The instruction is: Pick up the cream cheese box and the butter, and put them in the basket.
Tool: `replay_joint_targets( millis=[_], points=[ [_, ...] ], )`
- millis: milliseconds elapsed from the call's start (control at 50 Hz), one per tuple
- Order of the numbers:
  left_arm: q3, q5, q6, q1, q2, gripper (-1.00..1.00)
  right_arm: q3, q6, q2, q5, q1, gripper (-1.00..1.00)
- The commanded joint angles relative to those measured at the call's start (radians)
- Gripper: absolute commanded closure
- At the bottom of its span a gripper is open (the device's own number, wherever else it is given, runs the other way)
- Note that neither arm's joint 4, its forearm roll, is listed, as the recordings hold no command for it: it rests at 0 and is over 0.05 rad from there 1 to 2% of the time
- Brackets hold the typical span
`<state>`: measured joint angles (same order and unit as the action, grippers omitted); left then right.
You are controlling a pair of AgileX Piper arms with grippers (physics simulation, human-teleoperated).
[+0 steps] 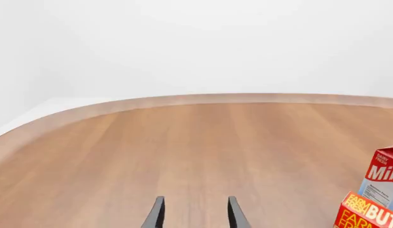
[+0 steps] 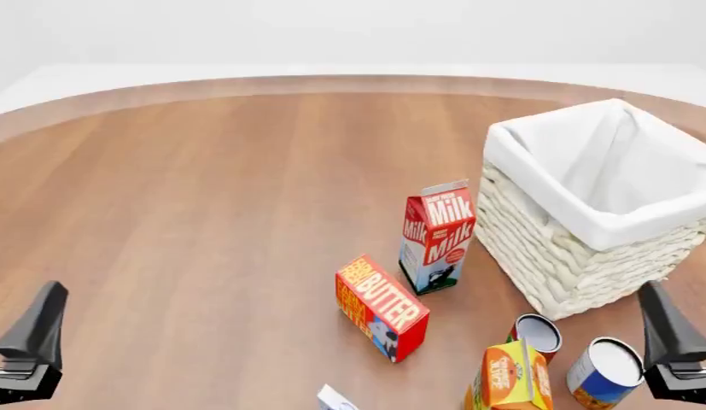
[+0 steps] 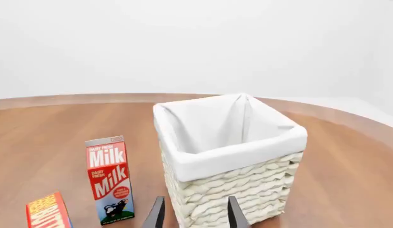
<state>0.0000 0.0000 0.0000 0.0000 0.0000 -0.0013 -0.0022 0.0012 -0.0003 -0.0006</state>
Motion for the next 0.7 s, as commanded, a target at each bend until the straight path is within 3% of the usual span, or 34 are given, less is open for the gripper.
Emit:
replay_joint_targets(
  millis=[20,260,280,360,380,420,520,580,640,700],
  points=[
    [0.0,0.0,0.0,0.0,0.0,-1.0,-0.003,-0.004,0.002,0.0,-0.001,-1.0],
    [0.0,0.0,0.0,0.0,0.0,-1.0,-0.005,-0.014,0.022,0.0,0.007,-1.0],
    [0.0,0.0,0.0,0.0,0.0,-1.0,-0.013,0.026,0.047,0.004,0.024,-1.0],
    [0.0,0.0,0.0,0.0,0.0,-1.0,-0.005,0.016,0.011,0.021,0.024,-1.0],
    [0.0,0.0,0.0,0.0,0.0,-1.0,-0.103,0.004,0.016,0.104,0.095,-1.0],
    [0.0,0.0,0.0,0.0,0.0,-1.0,-0.156,0.015,0.025,0.139,0.109,-1.0],
    [0.0,0.0,0.0,0.0,0.0,-1.0,-0.225,-0.003,0.113,0.159,0.205,-1.0],
    [0.0,0.0,0.0,0.0,0.0,-1.0,-0.293,-0.016,0.198,0.179,0.217,-1.0],
    [0.0,0.0,0.0,0.0,0.0,-1.0,-0.313,-0.007,0.205,0.188,0.249,-1.0],
    [0.0,0.0,0.0,0.0,0.0,-1.0,-0.392,0.021,0.314,0.223,0.321,-1.0]
  ],
)
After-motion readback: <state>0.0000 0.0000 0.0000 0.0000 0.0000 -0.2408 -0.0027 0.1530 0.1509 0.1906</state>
